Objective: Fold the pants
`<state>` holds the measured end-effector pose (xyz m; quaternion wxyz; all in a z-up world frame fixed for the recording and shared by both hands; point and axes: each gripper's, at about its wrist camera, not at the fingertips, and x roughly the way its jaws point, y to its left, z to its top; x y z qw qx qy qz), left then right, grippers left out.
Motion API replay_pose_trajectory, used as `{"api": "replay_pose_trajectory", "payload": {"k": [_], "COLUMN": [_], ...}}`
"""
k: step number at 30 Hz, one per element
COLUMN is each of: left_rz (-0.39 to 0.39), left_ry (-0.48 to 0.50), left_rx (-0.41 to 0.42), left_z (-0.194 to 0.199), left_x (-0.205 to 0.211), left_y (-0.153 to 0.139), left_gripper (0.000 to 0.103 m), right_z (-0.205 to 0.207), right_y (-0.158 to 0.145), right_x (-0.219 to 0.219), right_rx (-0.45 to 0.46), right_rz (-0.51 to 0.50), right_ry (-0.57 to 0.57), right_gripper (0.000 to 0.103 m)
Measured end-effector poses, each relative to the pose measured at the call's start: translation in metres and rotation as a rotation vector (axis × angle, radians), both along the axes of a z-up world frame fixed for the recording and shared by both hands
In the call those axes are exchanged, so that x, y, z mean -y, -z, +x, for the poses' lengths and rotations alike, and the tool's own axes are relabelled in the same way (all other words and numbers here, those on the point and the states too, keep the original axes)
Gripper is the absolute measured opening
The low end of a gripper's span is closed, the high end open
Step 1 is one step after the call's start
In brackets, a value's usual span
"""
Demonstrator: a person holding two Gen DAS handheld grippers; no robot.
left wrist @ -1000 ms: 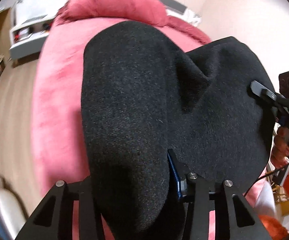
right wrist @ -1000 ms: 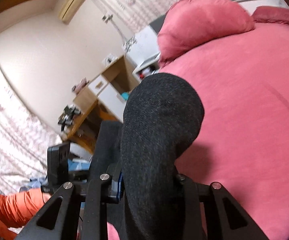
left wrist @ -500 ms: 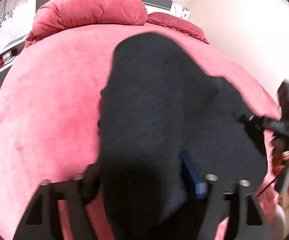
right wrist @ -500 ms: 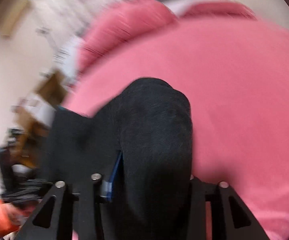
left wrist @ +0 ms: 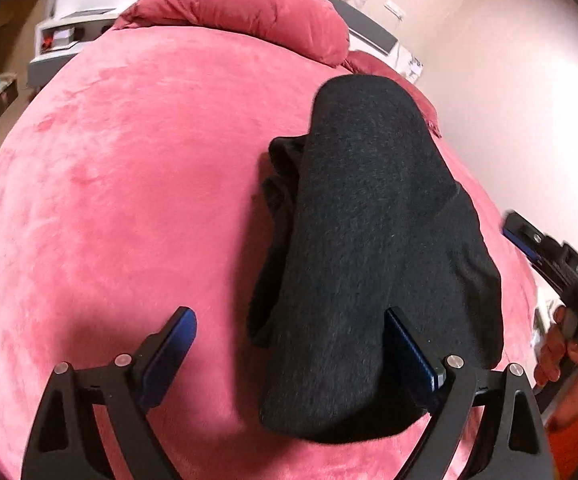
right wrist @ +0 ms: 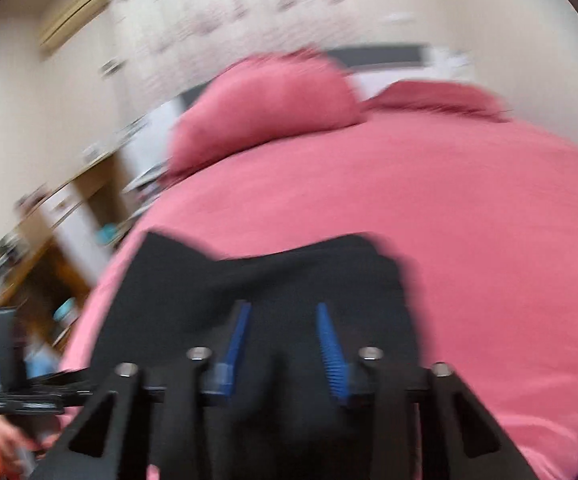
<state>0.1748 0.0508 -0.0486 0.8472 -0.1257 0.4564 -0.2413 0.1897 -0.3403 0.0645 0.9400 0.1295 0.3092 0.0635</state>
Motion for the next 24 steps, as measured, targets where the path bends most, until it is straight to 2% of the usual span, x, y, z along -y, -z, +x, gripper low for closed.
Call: {"api": "replay_pose_trajectory", "payload": {"k": [3, 5, 7, 9, 11, 14, 16, 19, 21, 24], "left_rz": [-0.011, -0.024, -0.028, -0.027, -0.026, 0.006, 0.02, 0.058, 0.098, 0.158], "left_ry": [-0.017, -0.029, -0.038, -0.054, -0.059, -0.052, -0.065, -0.102, -0.111, -0.103], "left_rx": [-0.026, -0.041, -0.034, -0.028, -0.03, -0.015, -0.001, 0.052, 0.107, 0.165], "left_z": [-0.003, -0.006, -0.009, -0.008, -0.007, -0.006, -0.011, -0.03, -0.05, -0.076], "left_x": [-0.01, -0.032, -0.036, -0.034, -0.034, -0.029, -0.03, -0.035, -0.037, -0.034], "left_y": [-0.002, -0.006, -0.007, -0.007, -0.005, -0.007, -0.012, -0.026, -0.034, -0.028], "left_gripper": [0.095, 0.095, 0.095, 0.095, 0.098, 0.099, 0.099, 0.098, 0.098, 0.098], "right_z": [0.04, 0.084, 0.118, 0.14, 0.145, 0.129, 0.102, 0.067, 0.036, -0.009], "right_y": [0.01, 0.026, 0.046, 0.057, 0.06, 0.054, 0.045, 0.036, 0.032, 0.035], "right_x": [-0.02, -0.036, -0.039, -0.038, -0.045, -0.034, -0.022, -0.015, -0.01, -0.01], "right_rx": [-0.07, -0.175, -0.235, -0.243, -0.233, -0.177, -0.148, -0.125, -0.106, -0.093], "right_rz": [0.039, 0.047, 0.061, 0.042, -0.005, -0.005, 0.007, -0.018, -0.011, 0.015], "right_ry": [-0.089, -0.093, -0.053, -0.024, -0.016, -0.018, 0.02, 0.085, 0.116, 0.163], "right_gripper": [0.032, 0.031, 0.031, 0.028, 0.028, 0.03, 0.031, 0.032, 0.037, 0.038]}}
